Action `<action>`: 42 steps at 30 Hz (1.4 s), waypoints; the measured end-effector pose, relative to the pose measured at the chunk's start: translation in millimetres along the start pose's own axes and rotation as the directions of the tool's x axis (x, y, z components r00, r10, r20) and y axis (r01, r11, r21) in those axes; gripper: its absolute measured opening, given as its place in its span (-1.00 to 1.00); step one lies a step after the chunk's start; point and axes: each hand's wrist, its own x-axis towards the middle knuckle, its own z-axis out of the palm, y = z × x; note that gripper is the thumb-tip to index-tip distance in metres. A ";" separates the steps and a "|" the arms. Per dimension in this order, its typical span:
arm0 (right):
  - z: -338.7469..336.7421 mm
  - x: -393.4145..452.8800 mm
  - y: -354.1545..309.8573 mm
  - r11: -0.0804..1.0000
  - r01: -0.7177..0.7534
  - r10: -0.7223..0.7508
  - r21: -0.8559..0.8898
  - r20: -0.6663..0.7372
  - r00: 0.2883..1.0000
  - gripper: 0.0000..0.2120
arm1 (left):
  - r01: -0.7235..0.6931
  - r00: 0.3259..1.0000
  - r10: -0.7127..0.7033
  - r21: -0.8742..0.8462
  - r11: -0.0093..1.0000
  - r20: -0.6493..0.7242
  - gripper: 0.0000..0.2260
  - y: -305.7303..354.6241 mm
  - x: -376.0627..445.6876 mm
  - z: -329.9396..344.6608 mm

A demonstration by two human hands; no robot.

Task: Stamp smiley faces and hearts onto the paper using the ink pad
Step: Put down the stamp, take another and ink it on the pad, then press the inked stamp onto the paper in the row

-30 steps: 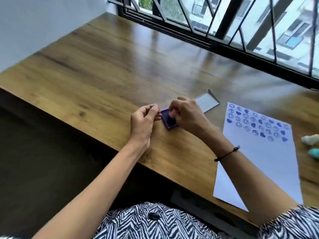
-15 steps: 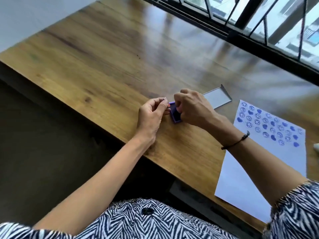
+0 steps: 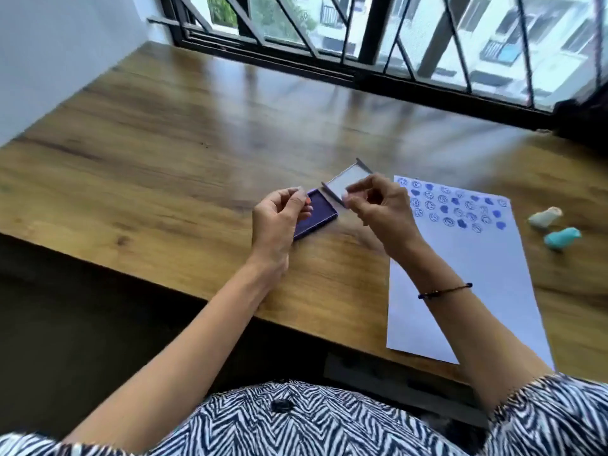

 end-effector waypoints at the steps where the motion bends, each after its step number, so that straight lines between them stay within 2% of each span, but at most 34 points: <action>1: -17.2 -6.5 6.3 0.998 -0.038 0.041 0.054 -0.057 0.998 -0.84 | 0.019 0.998 -0.020 0.006 1.000 0.060 -0.94 -4.3 -2.8 12.6; 5: -84.6 -26.6 31.8 0.982 -0.129 0.163 0.141 -0.268 0.950 -0.81 | 0.056 0.938 -0.086 0.098 0.994 0.336 -0.95 -24.7 -21.7 73.1; 9: -140.3 -30.4 53.5 0.971 -0.224 0.236 0.078 -0.443 0.865 -0.78 | -0.001 0.847 -0.106 0.201 0.980 0.521 -0.92 -41.2 -42.7 130.8; 11: -158.1 -26.2 63.8 0.964 -0.266 0.228 -0.008 -0.492 0.840 -0.84 | -0.030 0.808 -0.135 0.268 0.963 0.574 -0.93 -46.6 -47.3 149.6; 13: -167.8 -20.3 69.7 0.944 -0.311 0.219 -0.112 -0.494 0.842 -0.93 | -0.058 0.790 -0.158 0.328 0.943 0.592 -0.94 -53.4 -47.1 157.6; 15: -172.8 -14.3 72.0 0.906 -0.335 0.190 -0.258 -0.458 0.868 -0.91 | -0.075 0.795 -0.166 0.367 0.927 0.583 -0.96 -62.7 -43.9 158.7; 18: -171.8 -8.6 74.3 0.791 -0.296 0.103 -0.536 -0.359 0.927 -0.86 | -0.102 0.810 -0.155 0.397 0.912 0.565 -0.87 -71.5 -39.8 154.7; 20: -170.1 -6.1 76.1 0.719 -0.302 0.108 -0.626 -0.329 0.938 -0.84 | -0.129 0.814 -0.136 0.404 0.906 0.565 -0.82 -73.3 -38.9 153.8; 24: -169.1 -3.3 76.9 0.649 -0.291 0.098 -0.703 -0.303 0.948 -0.84 | -0.160 0.813 -0.107 0.397 0.904 0.573 -0.83 -76.1 -37.2 154.2; 42: -159.4 4.1 72.0 0.482 -0.307 0.131 -0.820 -0.279 0.951 -0.82 | -0.077 0.802 -0.137 0.329 0.941 0.582 -0.85 -73.6 -35.2 151.6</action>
